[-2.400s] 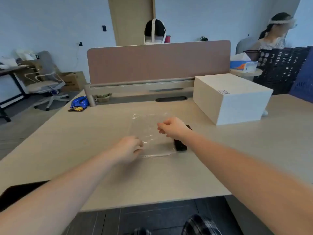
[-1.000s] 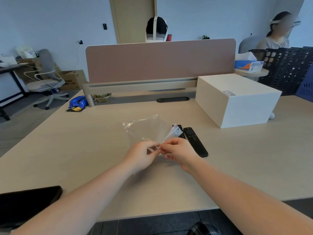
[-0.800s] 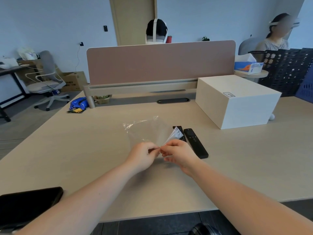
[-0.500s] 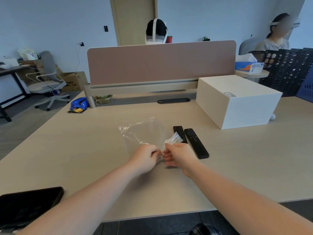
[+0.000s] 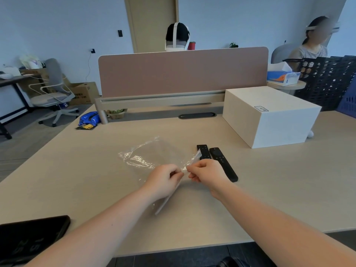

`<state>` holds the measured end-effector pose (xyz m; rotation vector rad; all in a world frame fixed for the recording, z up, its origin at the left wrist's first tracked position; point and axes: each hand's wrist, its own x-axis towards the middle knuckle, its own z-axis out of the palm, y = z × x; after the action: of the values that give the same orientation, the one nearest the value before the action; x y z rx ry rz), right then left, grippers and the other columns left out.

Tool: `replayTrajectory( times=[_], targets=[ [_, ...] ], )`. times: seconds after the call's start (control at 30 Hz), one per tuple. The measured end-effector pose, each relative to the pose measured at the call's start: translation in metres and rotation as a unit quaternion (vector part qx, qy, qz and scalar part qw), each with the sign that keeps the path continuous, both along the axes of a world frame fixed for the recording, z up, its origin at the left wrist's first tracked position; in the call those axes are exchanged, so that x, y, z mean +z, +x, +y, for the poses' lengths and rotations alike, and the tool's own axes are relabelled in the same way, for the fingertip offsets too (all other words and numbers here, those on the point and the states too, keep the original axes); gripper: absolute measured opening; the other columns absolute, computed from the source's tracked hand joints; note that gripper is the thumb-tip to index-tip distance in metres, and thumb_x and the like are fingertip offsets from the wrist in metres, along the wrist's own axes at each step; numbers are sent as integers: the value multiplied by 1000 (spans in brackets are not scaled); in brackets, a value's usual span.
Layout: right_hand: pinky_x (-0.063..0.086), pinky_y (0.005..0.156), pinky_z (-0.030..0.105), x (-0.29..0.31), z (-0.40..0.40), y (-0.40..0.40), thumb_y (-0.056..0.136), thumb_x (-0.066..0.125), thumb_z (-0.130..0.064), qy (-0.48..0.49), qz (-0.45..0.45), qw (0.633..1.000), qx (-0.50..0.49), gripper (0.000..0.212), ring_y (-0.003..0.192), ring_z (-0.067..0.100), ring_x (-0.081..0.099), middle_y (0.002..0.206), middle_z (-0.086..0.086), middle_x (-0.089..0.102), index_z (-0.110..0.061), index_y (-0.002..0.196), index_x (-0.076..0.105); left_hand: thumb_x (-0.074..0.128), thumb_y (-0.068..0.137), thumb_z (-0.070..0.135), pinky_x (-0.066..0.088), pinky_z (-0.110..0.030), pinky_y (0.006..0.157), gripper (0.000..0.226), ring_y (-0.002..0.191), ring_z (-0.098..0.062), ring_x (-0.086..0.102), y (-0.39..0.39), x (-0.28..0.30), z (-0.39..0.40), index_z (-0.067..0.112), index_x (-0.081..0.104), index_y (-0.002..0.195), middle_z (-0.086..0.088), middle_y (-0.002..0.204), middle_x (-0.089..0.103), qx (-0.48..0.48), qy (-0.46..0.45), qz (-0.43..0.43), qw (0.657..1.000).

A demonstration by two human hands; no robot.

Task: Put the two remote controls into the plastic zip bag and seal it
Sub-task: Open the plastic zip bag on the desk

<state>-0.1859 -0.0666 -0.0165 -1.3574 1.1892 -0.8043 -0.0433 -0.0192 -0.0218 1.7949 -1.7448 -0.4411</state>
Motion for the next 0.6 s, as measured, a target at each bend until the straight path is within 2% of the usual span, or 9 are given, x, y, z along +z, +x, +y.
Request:
replayTrajectory(
  times=[0.07,0.2,0.27,0.37,0.43,0.53,0.6],
  targets=[
    [44,53,15,-1,1,-1,85,67,-15,-18,-8,1000,9,13,53,9,55,60,3,61,-4,78,66,58,86,21,47,-38,68,22,69,-29,57,4,-1,-3,12,62,66,-13,68,66,8,5,19,1000],
    [44,53,14,-2,1,-2,85,68,-16,-42,-10,998,37,13,55,9,55,60,2,62,-4,81,68,55,87,13,46,-33,66,35,59,-19,55,6,0,-4,23,51,54,1,58,61,42,0,75,996],
    [44,51,12,0,1,-3,85,68,-17,-51,-8,997,50,13,54,8,55,60,2,62,-9,75,66,56,87,12,43,-29,62,33,56,-14,53,5,0,-4,23,53,56,3,57,59,51,5,99,994],
    [43,58,19,2,0,-5,85,68,-18,-61,-4,996,64,18,56,10,54,59,1,62,-13,68,65,62,84,15,48,-30,64,17,61,-14,58,5,-1,-3,16,64,68,-8,67,67,25,15,133,991],
    [41,61,23,2,2,-5,86,65,-19,-67,-3,995,74,22,57,11,54,57,0,62,-14,64,66,64,84,17,50,-25,63,9,61,-6,62,2,-1,-2,13,69,77,-7,75,72,6,22,160,987],
    [37,59,19,2,4,-2,88,62,-17,-73,-18,995,72,28,55,8,52,56,0,60,-12,61,65,63,85,19,49,-23,63,13,63,-5,61,0,0,-2,15,73,78,-6,78,75,-12,13,149,989],
    [38,58,19,2,5,0,88,62,-18,-87,-16,994,64,31,54,8,51,57,0,60,-15,57,63,59,87,14,50,-17,58,18,63,-3,62,-3,2,0,16,73,76,2,72,75,-24,23,216,976]
  ],
)
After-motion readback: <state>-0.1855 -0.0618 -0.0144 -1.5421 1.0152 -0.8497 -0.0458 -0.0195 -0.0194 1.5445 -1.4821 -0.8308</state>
